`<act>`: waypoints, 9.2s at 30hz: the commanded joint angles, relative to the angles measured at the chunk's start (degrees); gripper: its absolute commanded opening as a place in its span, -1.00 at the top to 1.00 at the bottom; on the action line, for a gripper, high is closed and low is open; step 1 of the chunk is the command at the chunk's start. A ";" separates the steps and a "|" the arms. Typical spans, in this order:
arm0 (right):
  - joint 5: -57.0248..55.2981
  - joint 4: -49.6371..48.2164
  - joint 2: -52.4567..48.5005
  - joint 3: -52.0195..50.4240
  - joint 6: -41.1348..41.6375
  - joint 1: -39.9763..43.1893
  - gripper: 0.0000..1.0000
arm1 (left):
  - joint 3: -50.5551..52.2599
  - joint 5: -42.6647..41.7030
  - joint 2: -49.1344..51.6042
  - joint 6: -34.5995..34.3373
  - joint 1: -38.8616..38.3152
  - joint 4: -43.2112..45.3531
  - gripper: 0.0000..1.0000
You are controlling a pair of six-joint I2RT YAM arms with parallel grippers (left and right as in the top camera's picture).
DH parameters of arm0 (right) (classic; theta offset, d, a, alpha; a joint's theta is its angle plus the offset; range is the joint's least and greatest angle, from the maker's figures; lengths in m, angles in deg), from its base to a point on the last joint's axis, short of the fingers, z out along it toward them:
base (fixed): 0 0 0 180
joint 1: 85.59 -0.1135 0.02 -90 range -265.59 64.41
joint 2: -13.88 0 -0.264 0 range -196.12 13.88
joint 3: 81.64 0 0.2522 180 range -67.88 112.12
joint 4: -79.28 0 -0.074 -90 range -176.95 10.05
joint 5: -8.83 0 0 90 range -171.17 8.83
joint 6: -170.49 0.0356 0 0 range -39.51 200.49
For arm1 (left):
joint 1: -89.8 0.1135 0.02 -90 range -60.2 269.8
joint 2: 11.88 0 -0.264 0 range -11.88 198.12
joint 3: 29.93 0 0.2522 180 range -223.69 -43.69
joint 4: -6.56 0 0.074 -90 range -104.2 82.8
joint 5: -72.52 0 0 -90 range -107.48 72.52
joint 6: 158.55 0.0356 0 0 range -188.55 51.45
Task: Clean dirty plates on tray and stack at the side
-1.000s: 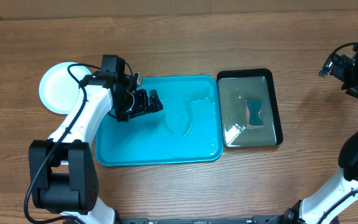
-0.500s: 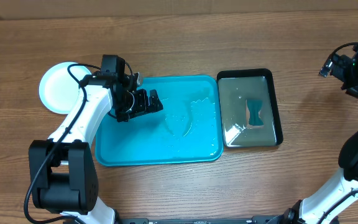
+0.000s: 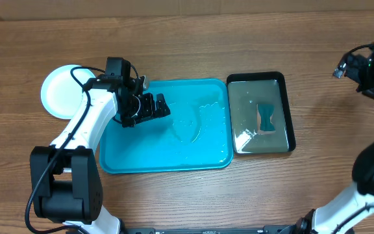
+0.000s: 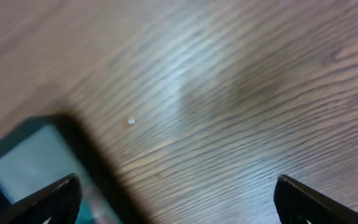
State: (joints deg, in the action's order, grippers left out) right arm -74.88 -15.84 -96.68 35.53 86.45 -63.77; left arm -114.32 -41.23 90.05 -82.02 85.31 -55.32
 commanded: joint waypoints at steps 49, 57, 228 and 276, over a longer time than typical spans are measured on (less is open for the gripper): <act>-4.92 -87.30 110.40 -101.48 -3.85 -31.43 -1.00 | 0.31 0.37 -0.13 0.63 -0.04 0.17 -0.99; -4.92 -75.28 110.40 -102.97 -3.85 -31.43 -1.00 | 0.31 0.37 -0.13 0.63 -0.04 0.17 -0.99; -4.76 -66.38 110.05 -102.95 -3.85 -31.45 -1.00 | 70.36 22.29 -101.70 13.70 4.37 43.71 -0.99; -4.76 -66.38 110.05 -102.95 -3.85 -31.45 -1.00 | 70.36 22.29 -101.68 13.70 4.37 43.71 -1.00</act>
State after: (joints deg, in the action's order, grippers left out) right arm -79.87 -81.83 12.97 -66.82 82.23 -95.37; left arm -44.18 -19.74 -11.08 -69.59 90.16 -11.50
